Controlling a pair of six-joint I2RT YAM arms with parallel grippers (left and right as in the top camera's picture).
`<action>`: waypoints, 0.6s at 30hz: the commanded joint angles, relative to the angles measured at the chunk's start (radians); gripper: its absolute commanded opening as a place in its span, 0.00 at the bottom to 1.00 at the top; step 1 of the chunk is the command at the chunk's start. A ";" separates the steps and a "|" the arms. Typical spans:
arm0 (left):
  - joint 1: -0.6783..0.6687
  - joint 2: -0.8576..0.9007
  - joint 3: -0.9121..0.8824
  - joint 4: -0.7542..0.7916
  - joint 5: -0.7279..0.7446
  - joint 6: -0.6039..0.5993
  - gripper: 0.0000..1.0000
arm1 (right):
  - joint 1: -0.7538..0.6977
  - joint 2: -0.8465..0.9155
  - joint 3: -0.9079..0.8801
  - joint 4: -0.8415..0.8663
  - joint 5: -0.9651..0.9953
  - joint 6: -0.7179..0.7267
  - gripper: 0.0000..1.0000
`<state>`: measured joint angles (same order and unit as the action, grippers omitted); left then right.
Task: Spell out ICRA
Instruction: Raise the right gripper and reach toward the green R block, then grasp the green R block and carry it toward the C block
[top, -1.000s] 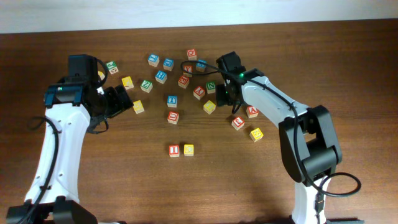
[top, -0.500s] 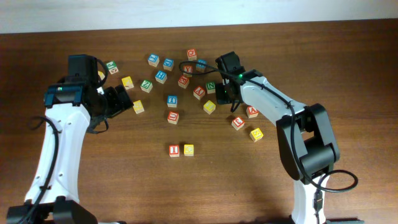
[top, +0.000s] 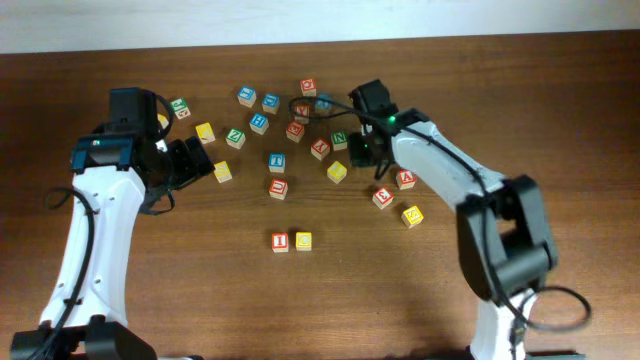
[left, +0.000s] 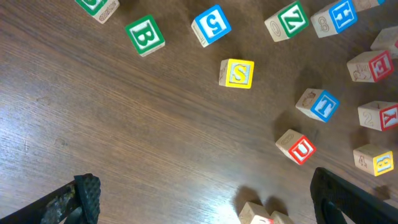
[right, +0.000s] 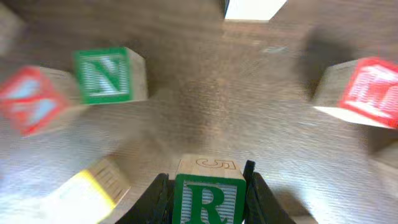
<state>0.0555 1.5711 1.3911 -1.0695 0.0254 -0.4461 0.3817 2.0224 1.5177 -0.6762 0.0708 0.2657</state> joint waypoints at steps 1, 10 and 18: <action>0.000 0.005 -0.003 -0.001 -0.007 -0.009 0.99 | 0.005 -0.214 0.022 -0.075 -0.012 0.005 0.22; 0.000 0.005 -0.003 -0.001 -0.007 -0.009 0.99 | 0.049 -0.480 -0.010 -0.560 -0.263 0.101 0.21; 0.000 0.005 -0.003 -0.001 -0.007 -0.009 0.99 | 0.240 -0.477 -0.443 -0.031 -0.252 0.398 0.22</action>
<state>0.0555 1.5711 1.3911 -1.0683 0.0250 -0.4461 0.5781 1.5486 1.1580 -0.7910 -0.1852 0.5564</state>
